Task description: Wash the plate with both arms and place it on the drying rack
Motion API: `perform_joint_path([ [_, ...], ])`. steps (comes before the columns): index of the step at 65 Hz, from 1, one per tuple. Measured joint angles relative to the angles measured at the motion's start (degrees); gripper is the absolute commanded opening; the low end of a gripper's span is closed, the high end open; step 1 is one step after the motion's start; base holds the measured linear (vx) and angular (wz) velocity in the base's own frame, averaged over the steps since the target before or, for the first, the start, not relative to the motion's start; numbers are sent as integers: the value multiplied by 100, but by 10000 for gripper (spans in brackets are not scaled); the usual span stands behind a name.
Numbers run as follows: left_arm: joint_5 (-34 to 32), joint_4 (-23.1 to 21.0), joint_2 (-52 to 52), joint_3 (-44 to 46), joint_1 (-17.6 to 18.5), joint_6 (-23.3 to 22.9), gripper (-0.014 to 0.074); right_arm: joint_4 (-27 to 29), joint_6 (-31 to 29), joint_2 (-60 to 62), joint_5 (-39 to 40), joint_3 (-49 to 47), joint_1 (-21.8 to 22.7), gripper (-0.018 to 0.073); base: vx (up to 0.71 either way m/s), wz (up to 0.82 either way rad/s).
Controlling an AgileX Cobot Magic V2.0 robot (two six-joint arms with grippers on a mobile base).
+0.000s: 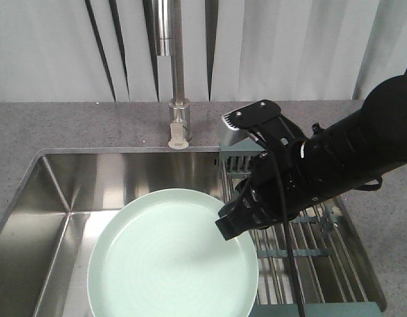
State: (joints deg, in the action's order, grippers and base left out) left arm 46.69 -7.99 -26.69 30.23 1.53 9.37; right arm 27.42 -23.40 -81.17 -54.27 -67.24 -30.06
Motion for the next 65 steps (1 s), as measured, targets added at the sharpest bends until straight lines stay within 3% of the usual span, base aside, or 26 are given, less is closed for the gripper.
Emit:
perform_joint_path([
  [15, 0, 0, 0, 0, 0, 0, 520, -5, -88, -530, 320, -179, -105, -4, 0, 0],
  [33, 0, 0, 0, 0, 0, 0, 520, 1, -108, -1454, 385, -1290, -40, -4, 0, 0],
  [50, 0, 0, 0, 0, 0, 0, 520, 1, -119, -1956, 385, -2062, 575, -4, 0, 0],
  [65, 0, 0, 0, 0, 0, 0, 520, 140, -230, -1722, 508, -1697, 1131, -4, 0, 0],
])
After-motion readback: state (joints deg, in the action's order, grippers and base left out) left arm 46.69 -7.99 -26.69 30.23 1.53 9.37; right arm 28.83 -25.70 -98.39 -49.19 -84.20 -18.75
